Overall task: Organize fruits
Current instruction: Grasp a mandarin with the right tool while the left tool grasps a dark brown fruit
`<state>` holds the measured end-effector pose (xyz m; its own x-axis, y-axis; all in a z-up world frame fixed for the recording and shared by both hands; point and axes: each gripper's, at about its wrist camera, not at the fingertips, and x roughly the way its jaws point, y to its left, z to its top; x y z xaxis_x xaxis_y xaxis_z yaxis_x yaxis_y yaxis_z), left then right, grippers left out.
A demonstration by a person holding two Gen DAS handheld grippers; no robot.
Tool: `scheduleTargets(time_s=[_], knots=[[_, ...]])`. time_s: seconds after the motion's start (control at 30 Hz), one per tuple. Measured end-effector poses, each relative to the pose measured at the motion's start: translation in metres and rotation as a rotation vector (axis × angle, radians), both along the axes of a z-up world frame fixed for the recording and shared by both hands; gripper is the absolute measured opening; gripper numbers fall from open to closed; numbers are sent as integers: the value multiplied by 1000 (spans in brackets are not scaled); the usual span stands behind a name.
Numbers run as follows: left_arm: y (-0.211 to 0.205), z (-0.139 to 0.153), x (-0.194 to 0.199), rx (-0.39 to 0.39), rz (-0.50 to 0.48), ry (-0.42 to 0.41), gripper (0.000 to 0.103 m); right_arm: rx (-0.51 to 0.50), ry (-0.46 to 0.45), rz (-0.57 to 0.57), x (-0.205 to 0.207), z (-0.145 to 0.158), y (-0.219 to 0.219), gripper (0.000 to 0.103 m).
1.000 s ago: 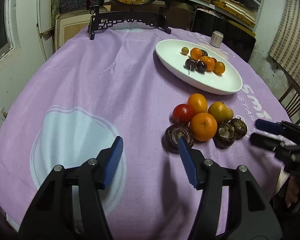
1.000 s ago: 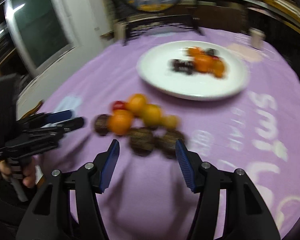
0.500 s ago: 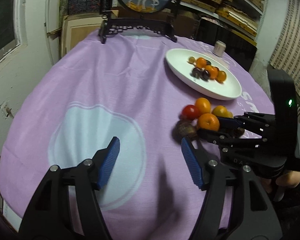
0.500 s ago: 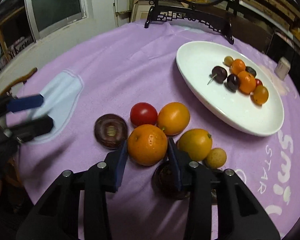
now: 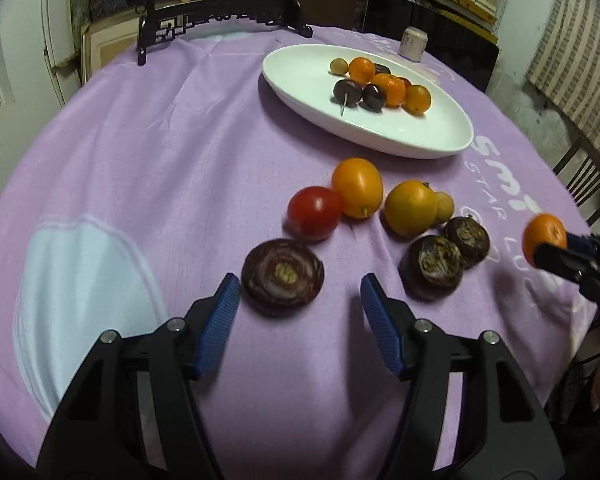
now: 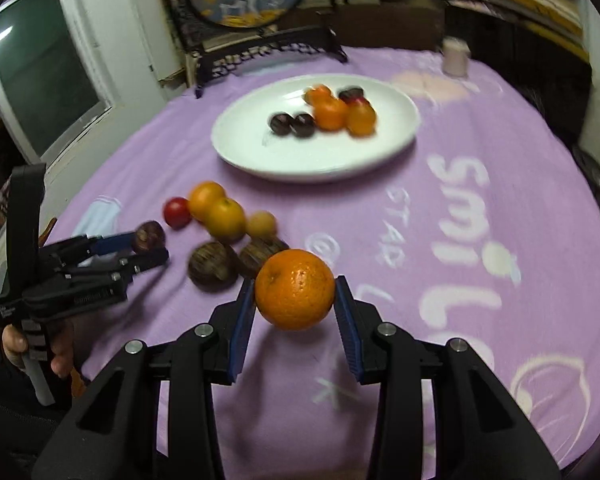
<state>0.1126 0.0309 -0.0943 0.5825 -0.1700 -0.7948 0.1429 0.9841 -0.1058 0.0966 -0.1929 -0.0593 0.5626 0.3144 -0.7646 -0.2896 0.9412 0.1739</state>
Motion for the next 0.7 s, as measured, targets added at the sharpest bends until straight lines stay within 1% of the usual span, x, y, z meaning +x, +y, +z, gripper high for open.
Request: scheduleTargets(time_s=[0.07, 0.1, 0.13, 0.33, 0.7], knots=[[-3, -1, 2, 20, 13, 1, 59, 14, 7, -1, -1, -5, -4, 40], [-5, -1, 3, 45, 24, 0, 52, 21, 7, 2, -2, -6, -5, 40], [-6, -1, 3, 57, 29, -1, 40, 27, 7, 6, -1, -7, -4, 40], [-9, 5, -5, 31, 15, 7, 40, 50, 10, 31, -3, -10, -4, 40], [-15, 31, -11, 16, -14, -47, 40, 22, -2, 50, 0, -7, 5, 40]])
